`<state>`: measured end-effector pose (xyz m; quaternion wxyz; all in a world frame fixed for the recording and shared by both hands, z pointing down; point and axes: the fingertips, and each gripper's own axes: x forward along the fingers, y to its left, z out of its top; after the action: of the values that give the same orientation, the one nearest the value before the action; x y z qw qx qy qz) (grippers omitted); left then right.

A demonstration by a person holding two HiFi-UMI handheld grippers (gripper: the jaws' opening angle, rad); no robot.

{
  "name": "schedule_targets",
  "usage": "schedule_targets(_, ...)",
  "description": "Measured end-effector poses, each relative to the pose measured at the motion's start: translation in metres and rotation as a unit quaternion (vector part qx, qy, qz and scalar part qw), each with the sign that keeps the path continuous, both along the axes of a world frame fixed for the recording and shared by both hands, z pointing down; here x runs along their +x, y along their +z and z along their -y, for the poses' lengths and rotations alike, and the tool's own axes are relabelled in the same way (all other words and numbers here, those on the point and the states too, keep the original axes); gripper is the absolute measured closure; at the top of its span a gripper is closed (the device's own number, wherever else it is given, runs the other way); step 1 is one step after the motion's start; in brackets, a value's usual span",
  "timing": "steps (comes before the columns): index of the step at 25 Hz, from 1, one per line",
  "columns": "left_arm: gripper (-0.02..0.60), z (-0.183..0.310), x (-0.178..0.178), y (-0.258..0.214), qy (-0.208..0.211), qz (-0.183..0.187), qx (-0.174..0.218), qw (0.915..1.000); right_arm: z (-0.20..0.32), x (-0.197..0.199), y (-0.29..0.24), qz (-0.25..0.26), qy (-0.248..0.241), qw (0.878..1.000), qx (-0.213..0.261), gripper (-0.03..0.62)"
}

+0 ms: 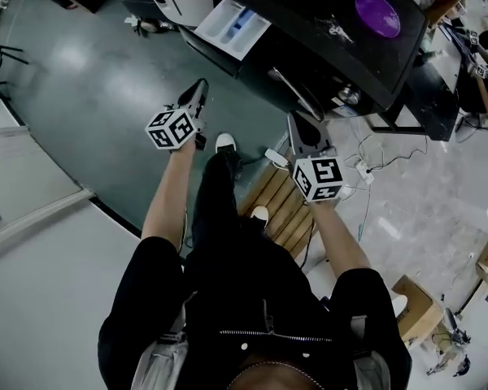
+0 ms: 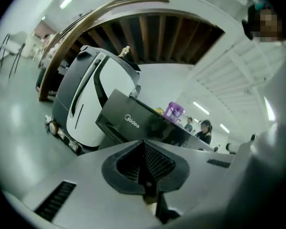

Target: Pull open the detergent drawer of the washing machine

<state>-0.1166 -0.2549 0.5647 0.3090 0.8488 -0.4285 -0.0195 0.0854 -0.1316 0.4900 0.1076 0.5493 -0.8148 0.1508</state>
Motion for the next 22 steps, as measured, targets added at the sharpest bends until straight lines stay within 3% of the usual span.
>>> schedule_targets(4,0.561,-0.035,-0.006,-0.020,0.011,0.129,0.036,0.9909,-0.014,-0.001,-0.023,-0.004,0.000,1.000,0.022,0.588)
schedule_targets(8,0.561,-0.072,0.000,-0.059,0.026,0.184,0.088,0.9787,-0.031,0.003,-0.051,-0.001,0.005,0.999,0.050,0.588)
schedule_targets(15,0.561,-0.134,0.010,-0.112,0.044,0.226,0.145,0.9622,-0.069,0.011,-0.096,-0.005,0.005,0.996,0.094,0.588)
schedule_targets(22,0.561,-0.177,0.001,-0.175,0.019,0.229,0.192,0.9542,-0.104,0.006,-0.145,-0.032,-0.006,0.988,0.152,0.588)
